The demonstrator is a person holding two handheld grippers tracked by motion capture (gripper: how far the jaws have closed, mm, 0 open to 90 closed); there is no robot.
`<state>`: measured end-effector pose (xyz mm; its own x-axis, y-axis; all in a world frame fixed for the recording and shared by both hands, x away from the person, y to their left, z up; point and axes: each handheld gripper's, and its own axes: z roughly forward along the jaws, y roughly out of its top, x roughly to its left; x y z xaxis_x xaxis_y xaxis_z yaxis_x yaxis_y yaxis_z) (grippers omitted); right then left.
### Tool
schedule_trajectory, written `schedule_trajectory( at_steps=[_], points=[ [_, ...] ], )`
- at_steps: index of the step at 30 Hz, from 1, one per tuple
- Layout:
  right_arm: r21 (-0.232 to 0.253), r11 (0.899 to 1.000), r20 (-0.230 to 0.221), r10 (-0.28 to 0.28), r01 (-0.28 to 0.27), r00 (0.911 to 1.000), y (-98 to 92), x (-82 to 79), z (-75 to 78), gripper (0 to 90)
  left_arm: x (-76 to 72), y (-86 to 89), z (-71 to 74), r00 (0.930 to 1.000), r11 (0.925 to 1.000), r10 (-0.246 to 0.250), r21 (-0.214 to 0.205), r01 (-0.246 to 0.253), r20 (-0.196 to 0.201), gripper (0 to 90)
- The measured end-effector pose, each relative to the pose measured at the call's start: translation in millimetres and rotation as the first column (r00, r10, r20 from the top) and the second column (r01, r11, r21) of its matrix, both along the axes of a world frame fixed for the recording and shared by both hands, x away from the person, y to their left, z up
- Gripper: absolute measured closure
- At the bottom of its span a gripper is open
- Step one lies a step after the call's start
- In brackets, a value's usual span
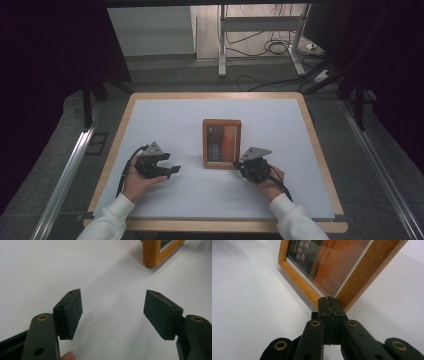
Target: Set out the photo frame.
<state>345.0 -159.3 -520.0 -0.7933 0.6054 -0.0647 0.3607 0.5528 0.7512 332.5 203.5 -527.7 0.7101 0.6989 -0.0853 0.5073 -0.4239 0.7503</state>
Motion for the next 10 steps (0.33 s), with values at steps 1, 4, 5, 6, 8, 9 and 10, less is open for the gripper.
schedule_trajectory(
  at_steps=[1, 4, 5, 6, 8, 9, 10],
  points=[
    [0.011, 1.000, -0.001, 0.005, -0.005, 1.0000, -0.6, -1.6, 0.8, 88.7, 0.0, 0.3, 0.1, 1.0000, 1.0000, -0.001, -0.001, 0.001, 0.000, 30.8],
    [0.027, 1.000, 0.010, 0.012, -0.012, 0.9999, -3.9, -6.6, 6.1, 79.7, -0.3, 0.5, 0.4, 1.0000, 1.0000, -0.001, -0.003, 0.001, 0.000, 30.7],
    [0.037, 0.999, 0.020, 0.003, -0.004, 0.9998, -7.7, -10.1, 9.9, 69.2, -0.4, 0.5, 0.6, 1.0000, 1.0000, -0.002, -0.003, 0.002, 0.000, 30.5],
    [0.051, 0.999, 0.032, -0.017, 0.016, 0.9993, -12.8, -13.8, 13.2, 56.0, -0.6, 0.4, 0.8, 1.0000, 1.0000, -0.002, -0.004, 0.002, 0.001, 30.4],
    [0.095, 0.989, 0.047, -0.117, 0.112, 0.9921, -35.0, -24.5, 19.0, 32.9, -1.3, -0.2, 1.2, 1.0000, 1.0000, -0.005, -0.007, 0.005, 0.002, 30.0],
    [0.095, 0.989, 0.047, -0.117, 0.112, 0.9921, -35.0, -24.5, 19.0, 32.9, -1.3, -0.2, 1.2, 1.0000, 1.0000, -0.005, -0.007, 0.005, 0.002, 29.9],
    [0.130, 0.978, 0.037, -0.169, 0.163, 0.9850, -52.2, -30.1, 19.6, 26.9, -1.5, -0.4, 1.4, 1.0000, 1.0000, -0.005, -0.006, 0.005, 0.003, 29.8]
  ],
)
